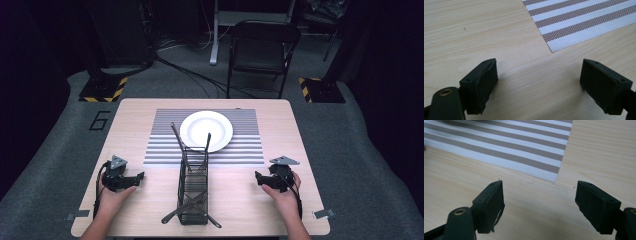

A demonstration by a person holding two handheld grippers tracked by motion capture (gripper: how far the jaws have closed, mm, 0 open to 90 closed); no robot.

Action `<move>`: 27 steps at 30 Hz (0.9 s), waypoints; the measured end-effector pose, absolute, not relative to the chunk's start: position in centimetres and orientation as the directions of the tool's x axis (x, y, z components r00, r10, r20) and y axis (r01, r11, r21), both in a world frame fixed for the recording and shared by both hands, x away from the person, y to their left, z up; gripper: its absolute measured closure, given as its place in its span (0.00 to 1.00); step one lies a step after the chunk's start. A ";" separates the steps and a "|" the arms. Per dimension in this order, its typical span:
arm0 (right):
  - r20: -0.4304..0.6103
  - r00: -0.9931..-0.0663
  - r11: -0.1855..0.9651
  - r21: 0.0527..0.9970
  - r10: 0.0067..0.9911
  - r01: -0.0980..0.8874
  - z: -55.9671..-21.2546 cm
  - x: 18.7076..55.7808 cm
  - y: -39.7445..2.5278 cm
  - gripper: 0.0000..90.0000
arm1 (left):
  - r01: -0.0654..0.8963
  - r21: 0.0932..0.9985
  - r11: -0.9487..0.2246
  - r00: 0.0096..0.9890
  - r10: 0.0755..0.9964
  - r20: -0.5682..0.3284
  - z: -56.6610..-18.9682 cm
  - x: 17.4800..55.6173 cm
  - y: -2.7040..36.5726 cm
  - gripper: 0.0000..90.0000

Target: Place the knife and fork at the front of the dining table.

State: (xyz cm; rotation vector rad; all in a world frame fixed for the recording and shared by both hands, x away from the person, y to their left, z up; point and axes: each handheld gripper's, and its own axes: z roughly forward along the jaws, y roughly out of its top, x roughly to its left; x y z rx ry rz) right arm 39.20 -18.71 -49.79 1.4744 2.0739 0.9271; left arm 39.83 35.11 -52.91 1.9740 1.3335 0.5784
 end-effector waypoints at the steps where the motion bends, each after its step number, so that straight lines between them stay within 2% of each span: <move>1: 0.040 -0.345 0.207 0.732 0.938 0.649 -49.4 39.0 -18.4 0.25 | 0.626 0.740 -0.245 0.376 0.927 -0.010 -52.9 39.8 35.1 0.16; 11: 0.012 -0.443 0.284 0.750 0.897 0.597 -46.5 38.0 -16.2 0.28 | 0.626 0.740 -0.246 0.376 0.927 -0.010 -52.9 39.8 35.1 0.16; 27: -0.016 -0.568 0.380 0.758 0.823 0.530 -43.2 38.4 -11.5 0.29 | 0.625 0.739 -0.251 0.381 0.924 -0.009 -52.9 39.8 35.1 0.15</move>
